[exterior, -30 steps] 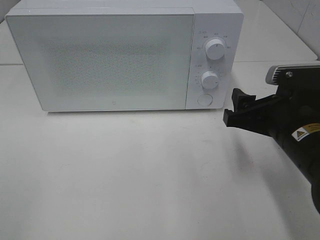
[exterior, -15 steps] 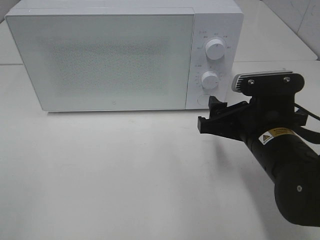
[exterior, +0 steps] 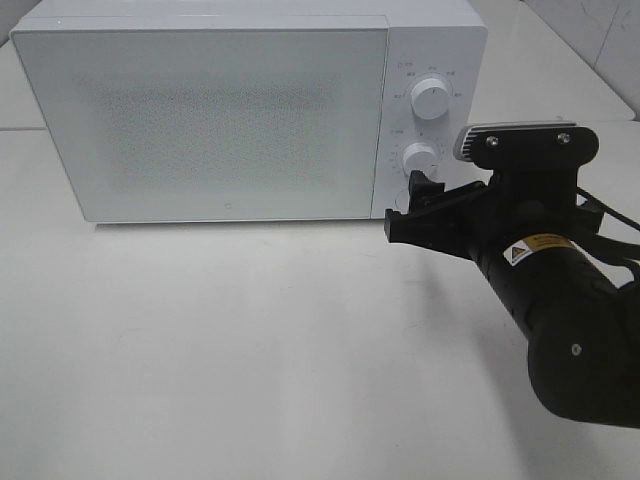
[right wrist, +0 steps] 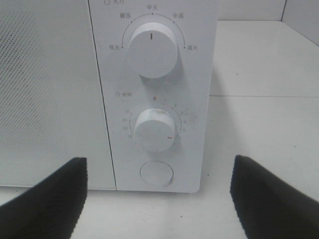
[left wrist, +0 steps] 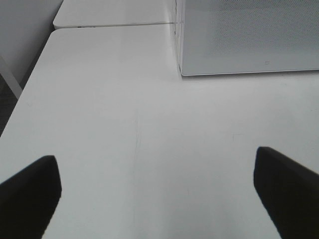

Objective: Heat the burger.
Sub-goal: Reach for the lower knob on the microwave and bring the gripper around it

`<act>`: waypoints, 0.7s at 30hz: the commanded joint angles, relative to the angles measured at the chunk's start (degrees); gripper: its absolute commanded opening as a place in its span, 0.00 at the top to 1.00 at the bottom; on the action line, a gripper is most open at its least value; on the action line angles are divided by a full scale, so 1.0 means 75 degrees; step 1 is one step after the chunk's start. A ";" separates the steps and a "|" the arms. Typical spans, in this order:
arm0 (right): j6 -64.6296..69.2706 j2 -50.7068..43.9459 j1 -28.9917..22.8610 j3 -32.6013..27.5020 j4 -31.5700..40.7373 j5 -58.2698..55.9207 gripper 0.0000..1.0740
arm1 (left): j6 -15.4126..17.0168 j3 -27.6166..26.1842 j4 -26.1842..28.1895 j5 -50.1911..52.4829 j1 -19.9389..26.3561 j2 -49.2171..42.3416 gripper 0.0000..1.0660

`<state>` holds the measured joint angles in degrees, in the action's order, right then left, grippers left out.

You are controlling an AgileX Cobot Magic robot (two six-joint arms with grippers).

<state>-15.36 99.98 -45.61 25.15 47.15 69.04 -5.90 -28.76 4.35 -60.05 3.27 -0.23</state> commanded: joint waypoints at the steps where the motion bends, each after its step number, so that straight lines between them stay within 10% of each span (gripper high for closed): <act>1: -0.0115 0.0138 0.0206 0.0229 -0.0267 0.0367 0.29 | 0.0031 0.0023 0.0046 0.0069 0.0015 -0.0214 0.03; 21: -0.0084 0.1749 0.1108 0.1788 -0.0924 0.0084 0.29 | 0.0031 0.0023 0.0046 0.0069 0.0015 -0.0168 0.03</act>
<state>-15.36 112.64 -37.64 37.53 40.85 69.10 -5.90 -28.76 4.35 -60.05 3.27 -0.23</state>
